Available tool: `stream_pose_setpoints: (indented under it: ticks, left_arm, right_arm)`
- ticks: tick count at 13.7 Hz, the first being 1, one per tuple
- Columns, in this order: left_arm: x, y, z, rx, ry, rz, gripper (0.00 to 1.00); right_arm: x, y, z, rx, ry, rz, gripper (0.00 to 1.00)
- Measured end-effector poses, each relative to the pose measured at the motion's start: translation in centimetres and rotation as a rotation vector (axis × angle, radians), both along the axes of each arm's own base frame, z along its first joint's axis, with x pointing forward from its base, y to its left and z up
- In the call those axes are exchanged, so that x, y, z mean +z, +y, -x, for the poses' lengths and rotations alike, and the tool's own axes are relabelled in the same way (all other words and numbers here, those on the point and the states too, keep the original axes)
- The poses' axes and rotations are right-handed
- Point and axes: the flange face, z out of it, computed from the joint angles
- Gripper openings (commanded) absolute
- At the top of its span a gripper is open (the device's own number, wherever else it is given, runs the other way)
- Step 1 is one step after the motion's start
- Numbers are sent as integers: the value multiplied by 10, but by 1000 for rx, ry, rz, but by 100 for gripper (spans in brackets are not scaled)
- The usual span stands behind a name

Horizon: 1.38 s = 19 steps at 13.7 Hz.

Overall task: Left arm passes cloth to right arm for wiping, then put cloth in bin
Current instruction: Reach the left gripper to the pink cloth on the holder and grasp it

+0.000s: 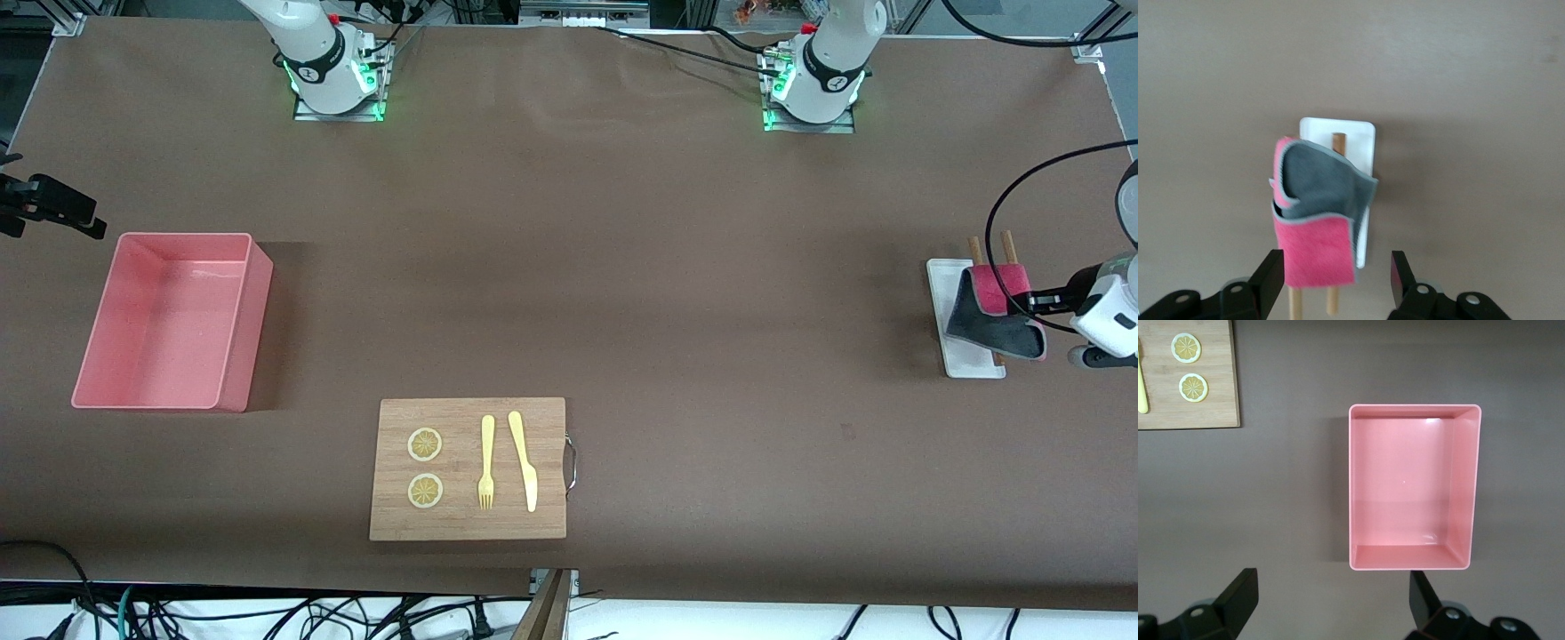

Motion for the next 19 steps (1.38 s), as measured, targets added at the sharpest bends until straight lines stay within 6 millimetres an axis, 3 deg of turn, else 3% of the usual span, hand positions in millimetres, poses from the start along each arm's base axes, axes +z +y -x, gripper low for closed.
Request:
stream_pose_setpoints:
  ticks: [2, 6, 9, 16, 19]
  left_arm:
    - [-17, 16, -6, -16, -19, -42, 53]
    - [-51, 28, -14, -47, -33, -78, 43]
    - [-77, 32, -15, -47, -8, -68, 44]
    - [-84, 50, -8, -20, 6, -66, 43]
    - [-86, 50, -5, -15, 27, -63, 16]
  right_arm:
    - [0, 1, 0, 1, 0, 0, 100]
    - [-1, 1, -1, 2, 2, 0, 100]
    - [-3, 1, -2, 3, 5, 0, 100]
    - [-5, 2, -3, 6, 9, -1, 100]
    - [-14, 2, -7, 6, 24, -2, 100]
